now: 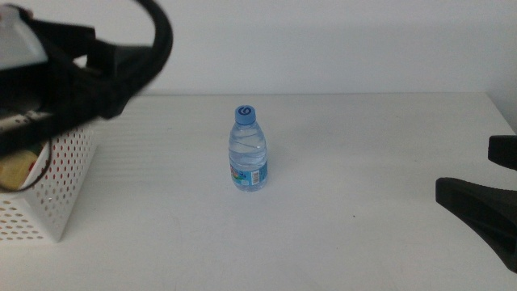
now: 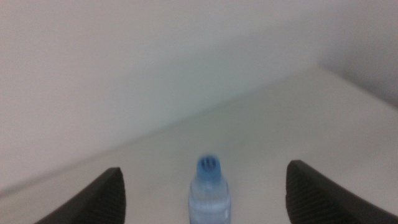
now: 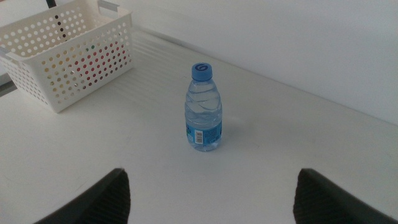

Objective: Use arms to grab the bottles and put them into the dustbin to the left of the table.

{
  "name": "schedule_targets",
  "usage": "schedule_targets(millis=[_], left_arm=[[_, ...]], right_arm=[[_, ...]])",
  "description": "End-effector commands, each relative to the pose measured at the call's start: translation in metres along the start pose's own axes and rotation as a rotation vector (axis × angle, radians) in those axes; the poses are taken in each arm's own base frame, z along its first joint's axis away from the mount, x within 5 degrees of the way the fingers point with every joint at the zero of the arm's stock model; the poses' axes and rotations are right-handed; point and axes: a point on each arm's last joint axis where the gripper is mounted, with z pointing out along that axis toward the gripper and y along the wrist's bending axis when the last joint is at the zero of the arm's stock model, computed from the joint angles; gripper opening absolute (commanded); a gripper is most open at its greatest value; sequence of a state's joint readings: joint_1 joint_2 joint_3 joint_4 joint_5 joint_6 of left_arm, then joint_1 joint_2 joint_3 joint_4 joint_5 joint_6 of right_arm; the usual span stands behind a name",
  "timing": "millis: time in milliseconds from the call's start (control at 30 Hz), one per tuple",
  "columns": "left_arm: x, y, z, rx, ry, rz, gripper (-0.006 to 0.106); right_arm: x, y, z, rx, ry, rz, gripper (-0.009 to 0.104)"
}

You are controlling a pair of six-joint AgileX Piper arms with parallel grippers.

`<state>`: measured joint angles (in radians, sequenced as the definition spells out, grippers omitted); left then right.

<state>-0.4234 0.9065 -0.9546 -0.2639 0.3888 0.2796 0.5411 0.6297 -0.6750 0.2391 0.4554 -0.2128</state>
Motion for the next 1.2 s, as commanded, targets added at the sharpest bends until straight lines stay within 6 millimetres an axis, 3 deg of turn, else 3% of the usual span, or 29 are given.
schedule_targets(millis=[0,267,567,1000,1167], left_arm=[[-0.02,0.003,0.002,-0.029,-0.166,-0.051,0.081],[-0.012,0.015,0.062,-0.095,-0.204,-0.101,0.085],[0.025,0.021,0.136,-0.143,-0.148,-0.071,0.09],[0.069,-0.004,0.193,-0.087,-0.116,0.021,0.09],[0.091,-0.004,0.212,-0.087,-0.078,-0.055,0.09]], right_arm=[[-0.017,0.0,-0.005,0.006,-0.097,-0.013,0.075],[-0.017,0.0,-0.005,0.006,-0.097,-0.013,0.075],[-0.017,0.0,-0.005,0.006,-0.097,-0.013,0.075],[-0.017,0.0,-0.005,0.007,-0.098,-0.015,0.075],[-0.017,0.0,-0.005,0.008,-0.098,-0.016,0.075]])
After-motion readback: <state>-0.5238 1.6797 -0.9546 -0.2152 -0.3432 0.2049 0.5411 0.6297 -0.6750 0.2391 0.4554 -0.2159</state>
